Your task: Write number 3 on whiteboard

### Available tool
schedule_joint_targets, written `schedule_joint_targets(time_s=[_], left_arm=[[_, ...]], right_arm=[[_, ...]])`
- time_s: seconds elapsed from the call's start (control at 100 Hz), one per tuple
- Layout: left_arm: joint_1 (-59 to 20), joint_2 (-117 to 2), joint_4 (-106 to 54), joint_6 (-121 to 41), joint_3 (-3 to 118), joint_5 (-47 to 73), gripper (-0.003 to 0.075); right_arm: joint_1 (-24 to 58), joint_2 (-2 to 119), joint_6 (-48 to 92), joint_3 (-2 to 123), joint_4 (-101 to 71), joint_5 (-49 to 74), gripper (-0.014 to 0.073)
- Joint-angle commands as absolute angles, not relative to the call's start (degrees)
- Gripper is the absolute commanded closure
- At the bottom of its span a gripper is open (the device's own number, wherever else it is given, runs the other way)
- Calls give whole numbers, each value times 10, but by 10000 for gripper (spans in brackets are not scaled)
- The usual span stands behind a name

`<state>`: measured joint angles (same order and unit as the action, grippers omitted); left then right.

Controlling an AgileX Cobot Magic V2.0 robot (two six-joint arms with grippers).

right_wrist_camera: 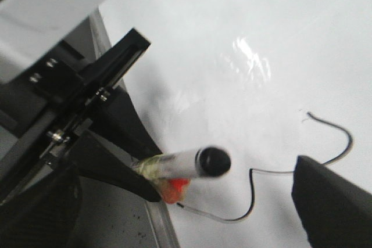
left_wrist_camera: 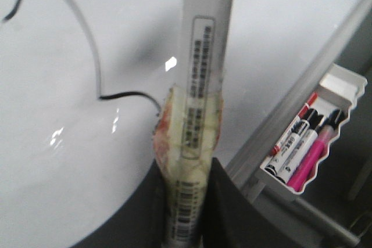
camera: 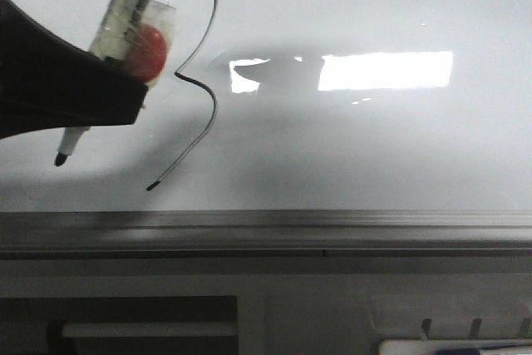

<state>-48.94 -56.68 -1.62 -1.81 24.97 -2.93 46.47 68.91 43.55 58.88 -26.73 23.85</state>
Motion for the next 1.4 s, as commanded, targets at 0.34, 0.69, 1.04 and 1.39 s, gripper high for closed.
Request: schedule_joint_targets(time_s=[0.34, 0.69, 1.04, 1.39], left_arm=[[-347, -558, -276, -11, 269, -24, 741], [-305, -558, -271, -15, 269, -5, 741], [-325, -558, -284, -15, 270, -17, 741], [-357, -604, -294, -15, 287, -35, 741]], right_arm=[[460, 651, 431, 604, -274, 191, -77], [460, 651, 431, 604, -274, 185, -77], [460, 651, 431, 604, -275, 185, -77], [460, 651, 431, 604, -275, 186, -77]])
